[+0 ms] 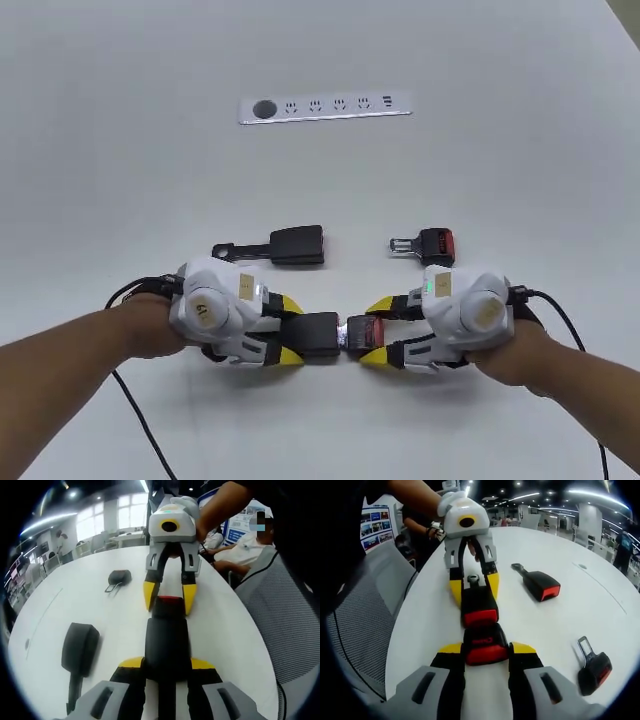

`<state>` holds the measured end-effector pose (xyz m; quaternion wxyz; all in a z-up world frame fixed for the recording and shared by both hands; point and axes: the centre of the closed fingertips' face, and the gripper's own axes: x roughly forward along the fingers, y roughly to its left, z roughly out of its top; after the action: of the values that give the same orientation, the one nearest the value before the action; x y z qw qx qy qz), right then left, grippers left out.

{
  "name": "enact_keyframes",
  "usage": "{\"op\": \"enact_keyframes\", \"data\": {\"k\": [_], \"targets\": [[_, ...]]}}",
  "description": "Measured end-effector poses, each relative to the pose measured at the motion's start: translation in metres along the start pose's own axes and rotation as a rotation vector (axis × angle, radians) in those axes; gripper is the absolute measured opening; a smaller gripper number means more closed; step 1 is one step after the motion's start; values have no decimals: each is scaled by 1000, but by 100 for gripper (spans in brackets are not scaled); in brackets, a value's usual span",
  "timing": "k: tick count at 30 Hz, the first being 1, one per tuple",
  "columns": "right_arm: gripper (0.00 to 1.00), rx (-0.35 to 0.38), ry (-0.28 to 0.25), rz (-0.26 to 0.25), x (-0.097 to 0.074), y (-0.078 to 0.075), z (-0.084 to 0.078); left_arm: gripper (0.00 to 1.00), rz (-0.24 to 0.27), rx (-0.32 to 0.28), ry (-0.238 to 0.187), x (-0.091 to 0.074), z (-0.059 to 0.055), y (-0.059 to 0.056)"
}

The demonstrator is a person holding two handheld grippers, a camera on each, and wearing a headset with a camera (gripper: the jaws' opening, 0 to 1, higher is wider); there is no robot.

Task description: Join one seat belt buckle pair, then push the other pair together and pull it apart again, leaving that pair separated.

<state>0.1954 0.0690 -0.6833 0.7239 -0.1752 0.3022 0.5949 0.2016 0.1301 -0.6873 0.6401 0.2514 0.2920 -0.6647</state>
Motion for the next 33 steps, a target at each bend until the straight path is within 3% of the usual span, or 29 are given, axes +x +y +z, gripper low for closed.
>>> {"op": "enact_keyframes", "data": {"k": [24, 33], "targets": [[33, -1, -52, -12, -1, 2, -2, 32, -12, -1, -16, 0, 1, -5], [33, 1, -44, -18, 0, 1, -4, 32, -11, 23, 19, -1, 1, -6]]}}
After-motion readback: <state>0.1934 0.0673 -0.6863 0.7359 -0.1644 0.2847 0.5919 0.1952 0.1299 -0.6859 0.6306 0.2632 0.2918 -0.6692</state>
